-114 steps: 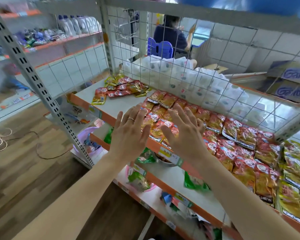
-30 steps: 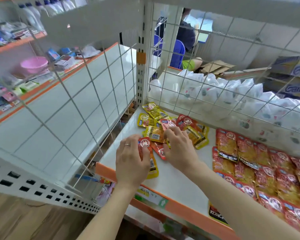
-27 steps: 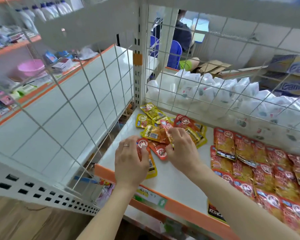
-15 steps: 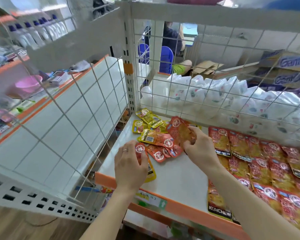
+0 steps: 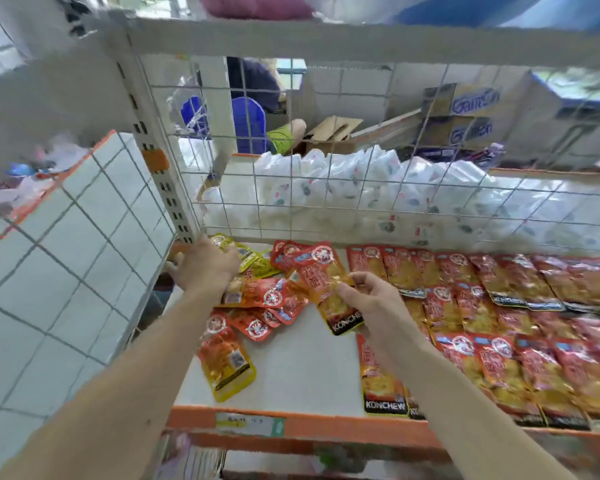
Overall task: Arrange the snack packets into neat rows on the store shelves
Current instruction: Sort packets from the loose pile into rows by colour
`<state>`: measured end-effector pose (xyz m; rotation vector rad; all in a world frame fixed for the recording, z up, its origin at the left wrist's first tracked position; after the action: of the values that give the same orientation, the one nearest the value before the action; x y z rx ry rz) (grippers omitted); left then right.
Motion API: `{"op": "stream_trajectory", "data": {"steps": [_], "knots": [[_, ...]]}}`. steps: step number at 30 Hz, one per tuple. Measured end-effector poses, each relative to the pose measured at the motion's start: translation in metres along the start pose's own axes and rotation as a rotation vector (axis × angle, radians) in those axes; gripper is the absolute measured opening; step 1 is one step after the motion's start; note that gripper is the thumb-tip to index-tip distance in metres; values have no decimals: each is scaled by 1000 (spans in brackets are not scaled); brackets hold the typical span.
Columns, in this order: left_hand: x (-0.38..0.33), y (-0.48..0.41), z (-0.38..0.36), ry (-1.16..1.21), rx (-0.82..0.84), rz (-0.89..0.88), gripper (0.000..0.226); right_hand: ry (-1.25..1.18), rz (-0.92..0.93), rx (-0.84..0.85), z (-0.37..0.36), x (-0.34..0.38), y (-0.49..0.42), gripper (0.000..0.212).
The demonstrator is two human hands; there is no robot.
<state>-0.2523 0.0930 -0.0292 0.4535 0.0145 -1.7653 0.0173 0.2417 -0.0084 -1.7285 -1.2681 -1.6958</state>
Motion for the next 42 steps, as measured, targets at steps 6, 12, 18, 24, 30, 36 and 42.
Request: {"op": "stream_trajectory", "data": {"steps": [6,12,18,24,30,36,42], "knots": [[7,-32,-12,-8,22,98,86,59,-29,-141,37,-2,17,5],[8,-36,-6,191,-75,125,78,83,-49,-201,56,-4,26,13],[-12,28,22,603,-114,-27,39,31,-6,-184,55,-2,26,11],[-25,101,-12,1240,283,-22,22,-11,25,-141,52,-2,25,17],[-65,172,-54,1737,719,54,26,-120,28,-130,56,-7,34,34],[-87,214,-68,1847,954,6,71,-128,30,-116,75,-13,56,17],[-98,248,-73,1622,791,-58,29,-138,13,-155,114,-16,86,17]]}}
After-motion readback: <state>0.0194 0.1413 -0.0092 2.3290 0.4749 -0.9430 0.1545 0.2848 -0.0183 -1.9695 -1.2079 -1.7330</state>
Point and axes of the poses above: each hand's wrist, its own y-axis away from the middle knuckle, its own z-axis out of the back of the hand, x = y × z, the point moved 9 cm from there along -y, towards the middle knuckle, and after that the axes turned 10 degrees about x, right-handed, at the moved point
